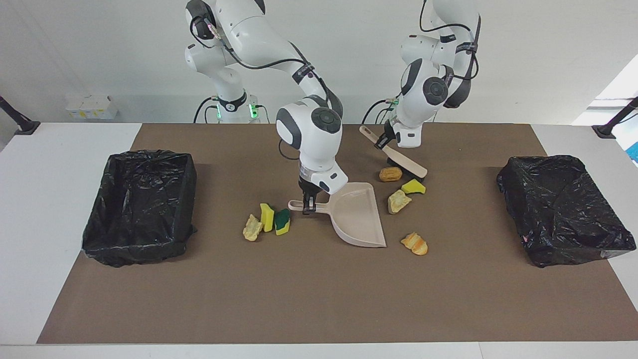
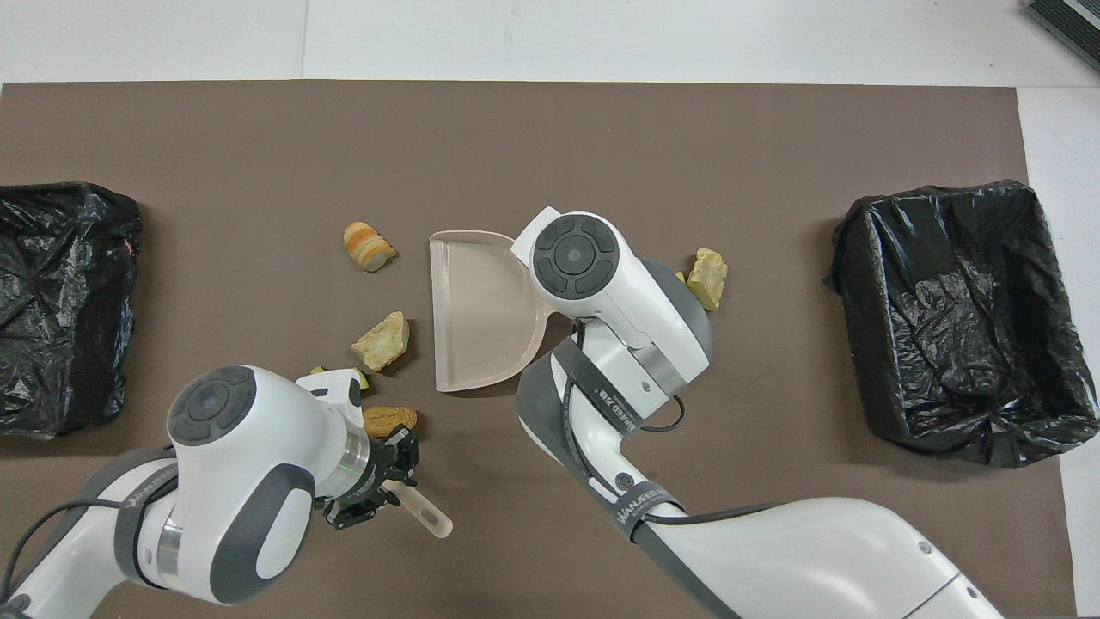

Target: Sweep and dump trash in bin

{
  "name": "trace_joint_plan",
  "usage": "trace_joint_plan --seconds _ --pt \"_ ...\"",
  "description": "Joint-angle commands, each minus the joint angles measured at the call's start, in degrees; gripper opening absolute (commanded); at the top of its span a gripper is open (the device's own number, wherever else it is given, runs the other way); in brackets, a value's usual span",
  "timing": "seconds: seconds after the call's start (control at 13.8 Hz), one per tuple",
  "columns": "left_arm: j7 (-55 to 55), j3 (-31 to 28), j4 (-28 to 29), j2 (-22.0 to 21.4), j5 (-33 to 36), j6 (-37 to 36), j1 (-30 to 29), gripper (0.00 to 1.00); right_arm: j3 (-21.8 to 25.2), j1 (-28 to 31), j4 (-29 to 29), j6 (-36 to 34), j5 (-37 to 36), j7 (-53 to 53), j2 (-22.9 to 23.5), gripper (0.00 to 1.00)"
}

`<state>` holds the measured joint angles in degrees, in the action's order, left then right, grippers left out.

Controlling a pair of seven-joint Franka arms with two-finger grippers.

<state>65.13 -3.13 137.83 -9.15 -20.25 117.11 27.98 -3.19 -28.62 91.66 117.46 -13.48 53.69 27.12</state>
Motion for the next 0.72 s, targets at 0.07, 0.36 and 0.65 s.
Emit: trace_joint_plan --seconds 0.07,0.36,0.65 --pt "-0.87 0.23 -8.10 6.33 -0.94 0.39 -4.42 0.00 -0.42 0.85 0.27 -0.48 -3.49 -0.60 0.13 0.00" --pt "-14.56 0.14 -8.19 6.17 -0.85 -1.17 -4.07 0.00 -0.42 -0.20 0.71 -1.88 -3.92 -1.22 -0.39 0.00" --pt "-19.25 -0.03 -15.91 6.78 5.21 -14.34 -6.52 0.00 -0.42 -1.79 1.94 -2.94 -5.50 -1.22 -1.45 0.00"
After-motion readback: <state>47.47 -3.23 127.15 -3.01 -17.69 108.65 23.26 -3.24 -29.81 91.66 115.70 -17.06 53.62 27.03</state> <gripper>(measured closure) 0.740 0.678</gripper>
